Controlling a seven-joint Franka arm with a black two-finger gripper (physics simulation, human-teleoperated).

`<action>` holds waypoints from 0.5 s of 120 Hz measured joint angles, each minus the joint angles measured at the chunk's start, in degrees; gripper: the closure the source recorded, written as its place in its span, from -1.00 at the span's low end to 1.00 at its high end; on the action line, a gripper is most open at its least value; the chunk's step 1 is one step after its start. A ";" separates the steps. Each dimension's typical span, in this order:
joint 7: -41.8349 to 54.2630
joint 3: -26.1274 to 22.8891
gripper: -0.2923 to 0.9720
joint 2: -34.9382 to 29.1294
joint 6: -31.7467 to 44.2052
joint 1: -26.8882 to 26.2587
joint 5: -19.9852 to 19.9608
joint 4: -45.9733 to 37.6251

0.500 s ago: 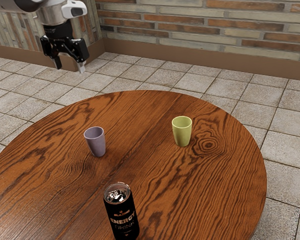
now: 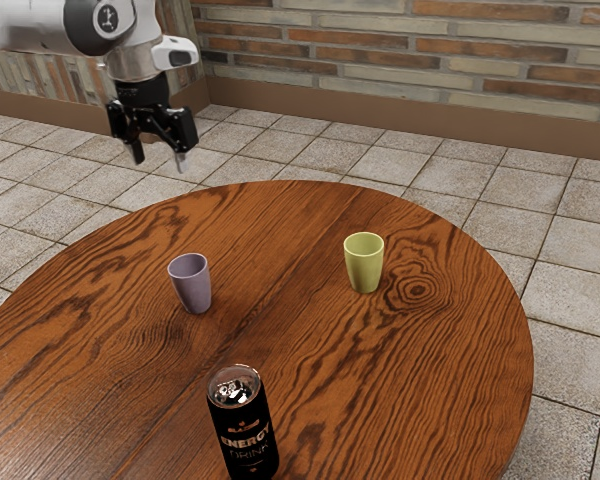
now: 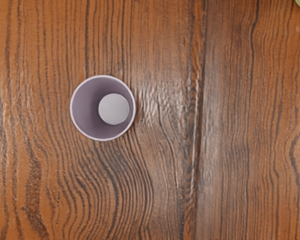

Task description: Place the left cup onto the right cup

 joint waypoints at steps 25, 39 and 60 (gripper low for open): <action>0.29 -0.02 -0.50 4.76 3.78 -0.07 0.08 -0.62; 0.41 -0.02 -0.50 7.43 6.02 0.07 0.04 -0.68; 0.55 -0.02 -0.50 10.07 8.68 0.23 -0.15 -0.65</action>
